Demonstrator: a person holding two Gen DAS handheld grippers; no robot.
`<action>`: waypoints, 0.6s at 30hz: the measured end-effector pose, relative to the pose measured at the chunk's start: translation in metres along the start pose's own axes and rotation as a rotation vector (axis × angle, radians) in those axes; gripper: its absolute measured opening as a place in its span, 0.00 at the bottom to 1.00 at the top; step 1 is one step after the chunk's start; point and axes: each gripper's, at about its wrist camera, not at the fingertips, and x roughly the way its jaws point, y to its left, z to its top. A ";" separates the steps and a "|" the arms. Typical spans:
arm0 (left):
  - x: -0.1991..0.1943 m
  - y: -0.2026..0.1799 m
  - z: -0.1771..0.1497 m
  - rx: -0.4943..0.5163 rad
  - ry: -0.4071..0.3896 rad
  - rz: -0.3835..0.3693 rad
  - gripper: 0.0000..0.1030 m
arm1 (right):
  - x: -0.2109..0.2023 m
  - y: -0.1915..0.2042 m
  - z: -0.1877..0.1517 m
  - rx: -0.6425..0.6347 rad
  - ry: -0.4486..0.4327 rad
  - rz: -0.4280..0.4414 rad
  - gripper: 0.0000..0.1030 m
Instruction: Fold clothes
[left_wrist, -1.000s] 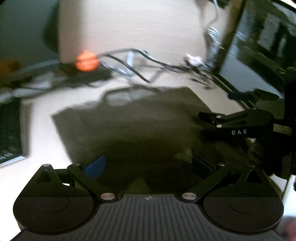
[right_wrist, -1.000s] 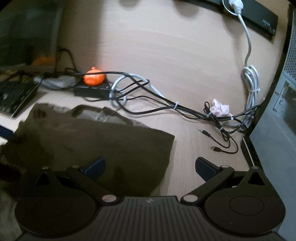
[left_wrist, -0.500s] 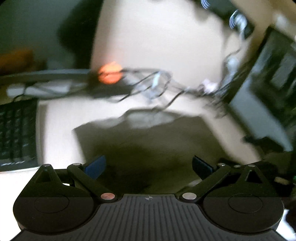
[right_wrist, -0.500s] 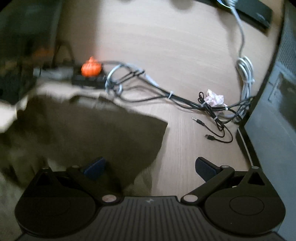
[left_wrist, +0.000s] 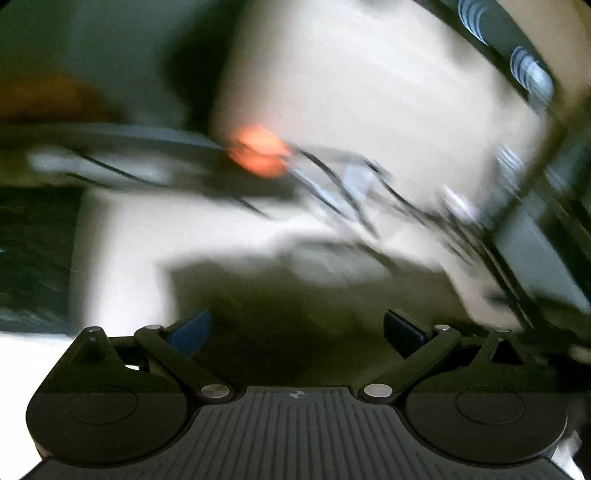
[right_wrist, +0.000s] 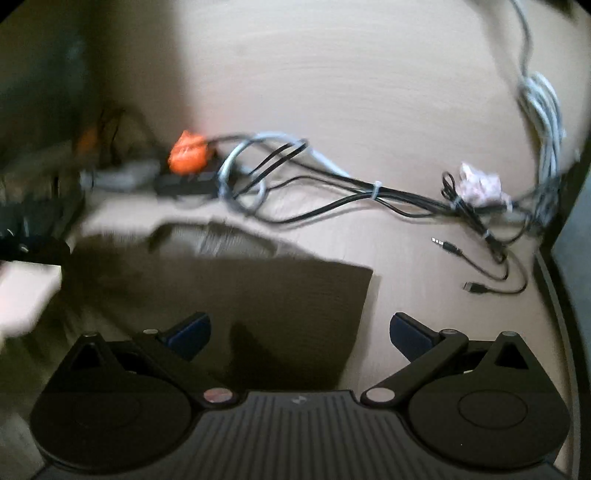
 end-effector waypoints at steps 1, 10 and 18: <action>0.004 0.009 0.006 -0.038 0.002 0.035 0.99 | 0.008 -0.007 0.004 0.042 0.006 -0.005 1.00; 0.024 0.041 0.018 -0.145 0.073 0.166 0.62 | 0.043 -0.033 0.016 0.220 0.057 0.047 0.54; 0.032 0.043 0.017 -0.163 0.082 0.149 0.91 | 0.052 -0.032 0.016 0.220 0.048 0.061 0.54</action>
